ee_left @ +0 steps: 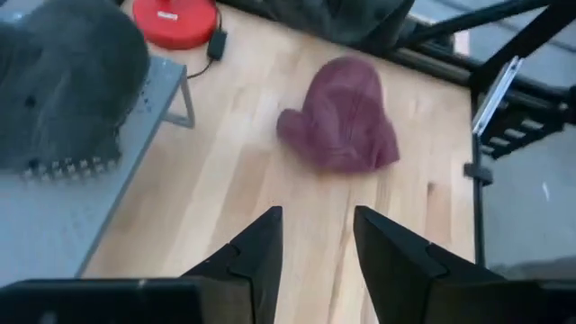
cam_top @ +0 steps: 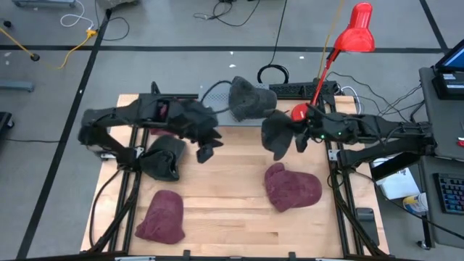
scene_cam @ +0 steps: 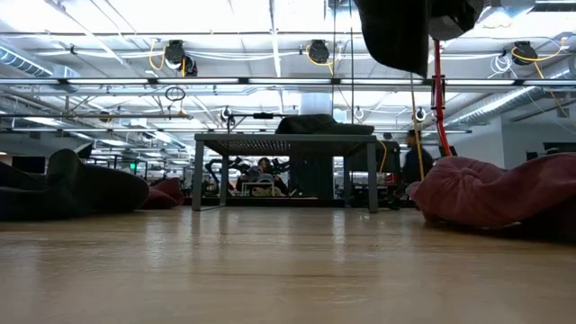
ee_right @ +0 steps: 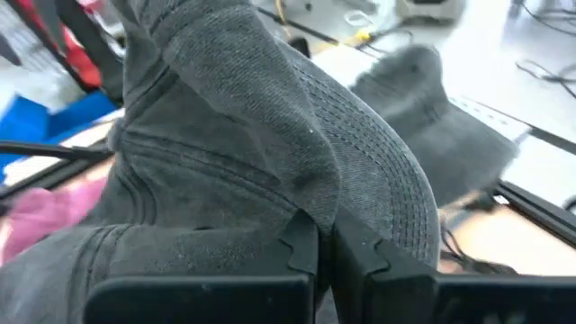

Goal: Pick & Place hat
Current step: Stack the right black cap on the black cap on the shelf

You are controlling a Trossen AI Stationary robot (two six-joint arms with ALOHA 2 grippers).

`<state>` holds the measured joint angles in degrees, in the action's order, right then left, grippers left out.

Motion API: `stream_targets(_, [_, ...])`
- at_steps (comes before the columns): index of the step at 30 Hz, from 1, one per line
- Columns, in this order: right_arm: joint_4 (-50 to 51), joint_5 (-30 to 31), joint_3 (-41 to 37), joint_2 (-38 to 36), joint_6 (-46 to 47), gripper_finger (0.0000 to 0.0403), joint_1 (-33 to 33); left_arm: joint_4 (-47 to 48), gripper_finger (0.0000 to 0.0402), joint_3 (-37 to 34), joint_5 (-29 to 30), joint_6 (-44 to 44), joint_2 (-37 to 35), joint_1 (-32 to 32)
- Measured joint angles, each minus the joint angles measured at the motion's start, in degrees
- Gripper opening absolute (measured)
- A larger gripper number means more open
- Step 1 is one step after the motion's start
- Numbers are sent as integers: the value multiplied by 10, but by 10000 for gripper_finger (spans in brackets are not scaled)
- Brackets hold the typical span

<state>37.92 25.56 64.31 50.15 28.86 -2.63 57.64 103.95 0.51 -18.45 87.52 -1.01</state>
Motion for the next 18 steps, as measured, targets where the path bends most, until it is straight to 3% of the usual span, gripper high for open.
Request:
stream_targets(11, [-134, 2, 0, 30, -48, 0, -22, -307, 189, -320, 4, -31, -233, -31])
stream_targets(18, [-209, 3, 0, 78, -61, 0, -25, -408, 226, -397, 30, -33, -300, -45])
